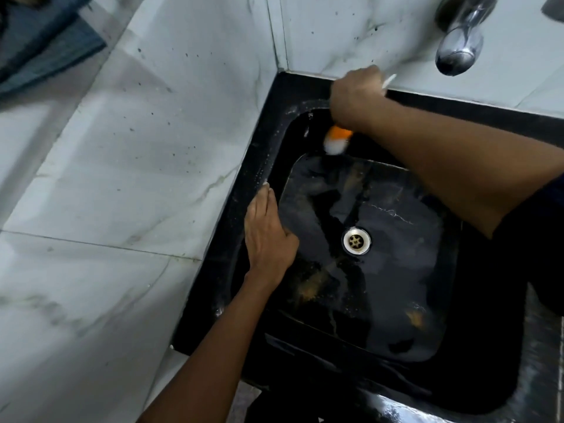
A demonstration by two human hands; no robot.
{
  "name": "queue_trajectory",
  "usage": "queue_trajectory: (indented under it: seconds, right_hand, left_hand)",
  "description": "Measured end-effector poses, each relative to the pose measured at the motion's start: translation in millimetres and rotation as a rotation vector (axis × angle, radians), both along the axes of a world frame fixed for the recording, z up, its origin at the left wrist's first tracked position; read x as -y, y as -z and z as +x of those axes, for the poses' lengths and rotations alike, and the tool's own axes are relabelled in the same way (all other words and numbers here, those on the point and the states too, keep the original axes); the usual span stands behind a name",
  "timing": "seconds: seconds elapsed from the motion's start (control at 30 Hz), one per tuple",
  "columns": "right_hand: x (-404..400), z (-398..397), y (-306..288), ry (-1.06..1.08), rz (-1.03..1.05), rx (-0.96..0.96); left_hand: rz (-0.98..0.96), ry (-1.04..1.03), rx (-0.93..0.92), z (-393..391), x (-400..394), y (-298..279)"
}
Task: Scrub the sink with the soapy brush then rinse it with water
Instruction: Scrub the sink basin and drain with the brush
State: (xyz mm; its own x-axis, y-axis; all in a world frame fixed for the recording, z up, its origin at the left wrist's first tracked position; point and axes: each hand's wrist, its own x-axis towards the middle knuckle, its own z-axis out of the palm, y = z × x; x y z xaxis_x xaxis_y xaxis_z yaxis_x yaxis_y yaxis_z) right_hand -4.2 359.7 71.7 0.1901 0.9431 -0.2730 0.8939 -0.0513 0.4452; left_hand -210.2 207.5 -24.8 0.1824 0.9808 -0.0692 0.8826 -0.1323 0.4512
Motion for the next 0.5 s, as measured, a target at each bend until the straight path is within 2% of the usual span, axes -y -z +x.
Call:
queue_trajectory:
  seconds: [0.07,0.1,0.2,0.27,0.4,0.47,0.5]
  right_hand:
    - [1.8,11.1,-3.7,0.067,-0.012,0.064]
    - [-0.4,8.1,-3.2,0.031,-0.003,0.064]
    - [-6.3,-15.4,-10.6,-0.237,0.077,-0.102]
    - [-5.1,-15.7,-17.0,-0.355,0.047,-0.097]
    - [-0.5,14.2,-5.9,0.011,-0.045,0.065]
    - [-3.1,11.0,-5.2,0.038,-0.026,0.115]
    - [-7.0,4.2,-4.9,-0.002,0.014,0.065]
  left_hand:
    - [-0.004,-0.020,0.005,4.6,2.6,0.7]
    - [-0.009,-0.030,0.005,6.6,3.6,1.1]
    - [-0.020,-0.052,0.002,9.7,4.2,0.9]
    - [-0.024,-0.065,0.000,10.7,3.2,0.5]
    - [-0.014,-0.071,0.004,9.7,1.8,1.9]
    - [-0.008,-0.079,0.000,12.5,2.5,1.4]
    - [-0.014,-0.086,-0.003,14.0,2.8,0.8]
